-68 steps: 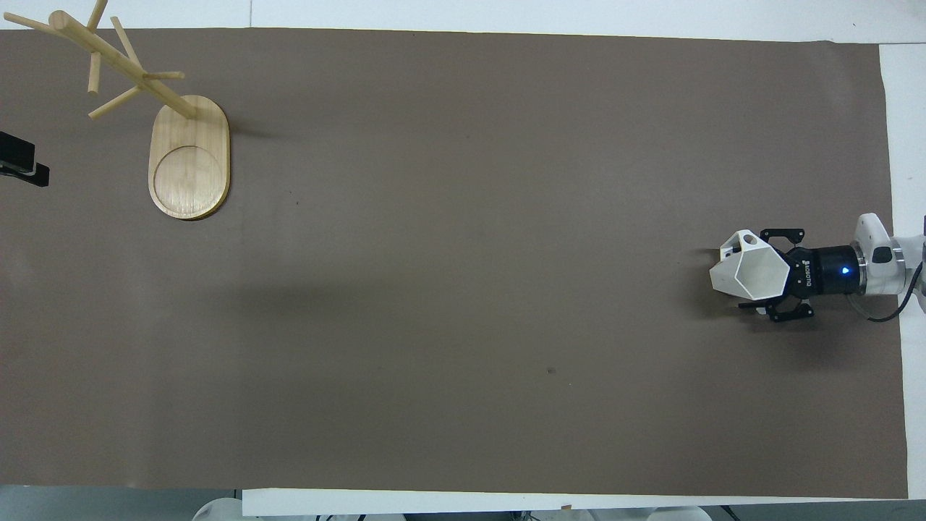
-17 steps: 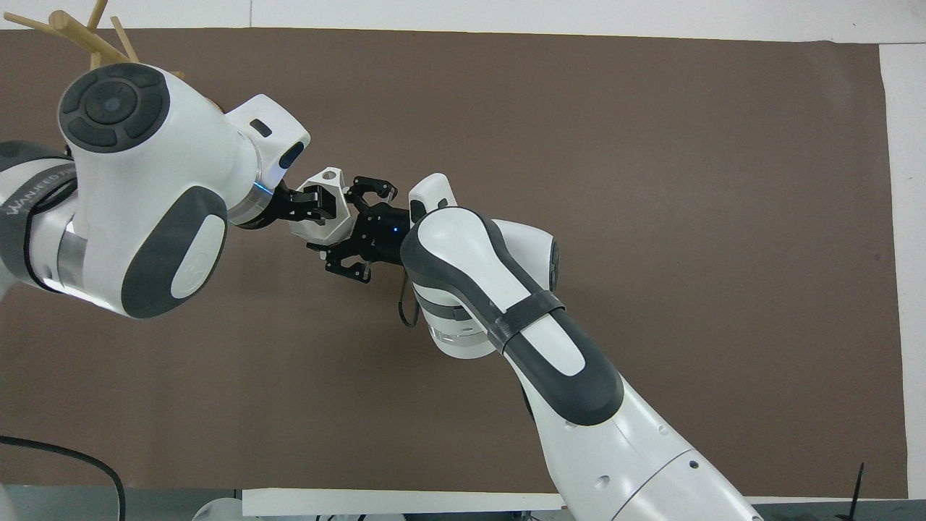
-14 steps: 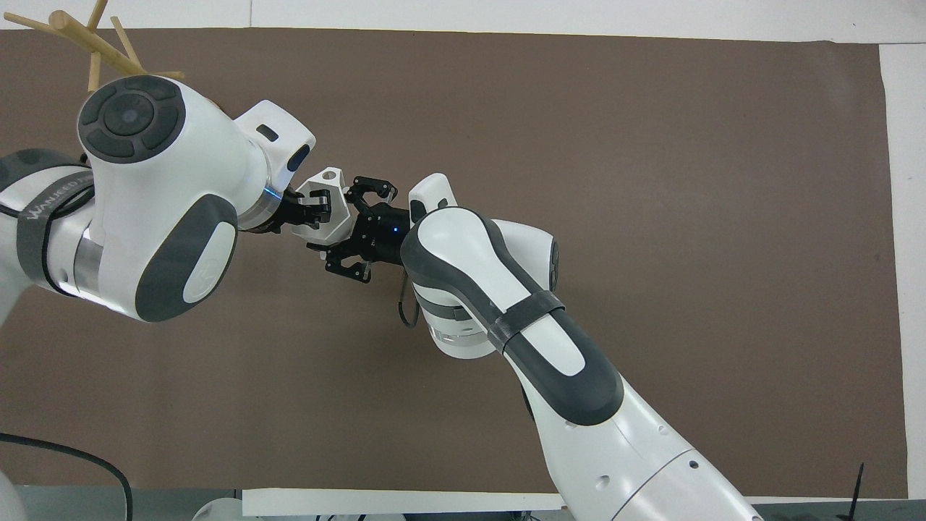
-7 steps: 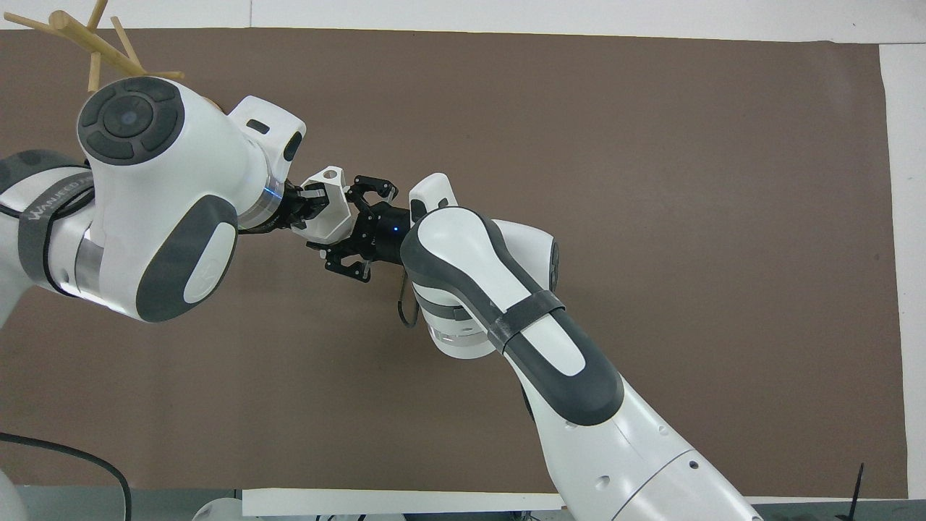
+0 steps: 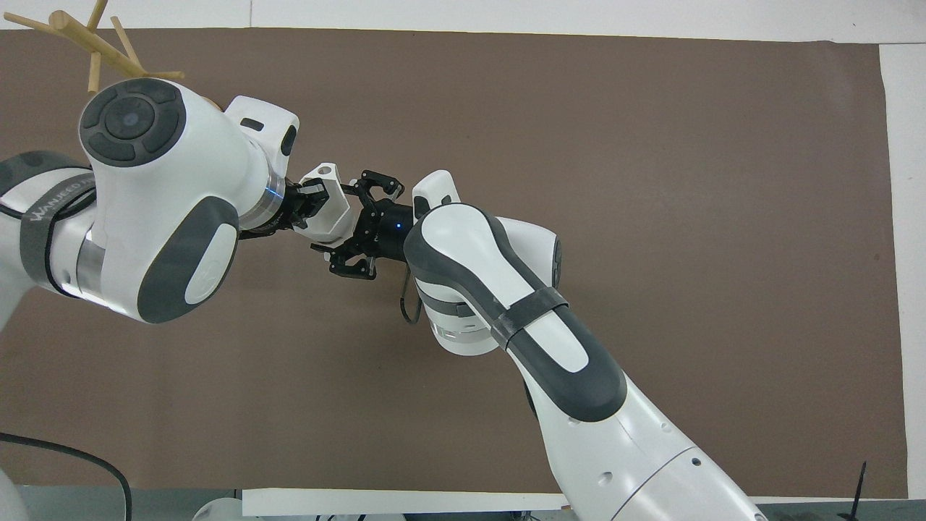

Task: Hang cup on rack
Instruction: 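Grasp the mug with the left gripper while the right gripper releases, then move the mug onto the tree with the left gripper while the right withdraws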

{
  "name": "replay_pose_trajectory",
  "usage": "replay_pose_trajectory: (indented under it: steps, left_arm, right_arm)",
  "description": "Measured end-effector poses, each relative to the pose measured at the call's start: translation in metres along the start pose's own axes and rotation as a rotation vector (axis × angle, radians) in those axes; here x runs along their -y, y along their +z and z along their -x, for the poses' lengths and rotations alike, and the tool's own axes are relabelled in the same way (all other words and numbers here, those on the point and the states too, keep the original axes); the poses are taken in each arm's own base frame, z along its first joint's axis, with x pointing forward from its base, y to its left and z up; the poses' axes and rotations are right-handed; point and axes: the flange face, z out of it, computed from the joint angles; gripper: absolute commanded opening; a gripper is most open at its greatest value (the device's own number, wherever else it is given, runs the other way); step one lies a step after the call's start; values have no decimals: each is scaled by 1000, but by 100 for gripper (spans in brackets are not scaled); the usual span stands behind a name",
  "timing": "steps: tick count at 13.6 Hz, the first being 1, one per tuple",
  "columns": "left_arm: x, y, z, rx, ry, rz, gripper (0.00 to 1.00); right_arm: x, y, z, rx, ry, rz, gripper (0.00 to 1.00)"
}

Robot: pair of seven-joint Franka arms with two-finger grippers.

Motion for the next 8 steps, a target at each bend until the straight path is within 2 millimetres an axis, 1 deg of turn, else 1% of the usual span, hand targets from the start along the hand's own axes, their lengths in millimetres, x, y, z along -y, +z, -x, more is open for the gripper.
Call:
replay_pose_trajectory:
  steps: [3, 4, 5, 6, 8]
  left_arm:
    - [-5, -5, -5, -50, -2, 40, 0]
    - [-3, -5, -8, -72, 0, 30, 0]
    - [0, -5, -12, -90, 2, 13, 0]
    - [4, -5, -17, -121, 7, -1, 0]
    - [12, -4, -35, -214, 3, 37, 0]
  right_arm:
    - [-27, -20, 5, -30, 17, -9, 100]
    - [-45, -37, 12, -44, 18, -19, 100]
    - [-67, -59, 19, -51, 7, -30, 100]
    - [-92, -87, 28, -52, -13, -50, 100]
    - [-144, -157, 48, -36, -60, -102, 100]
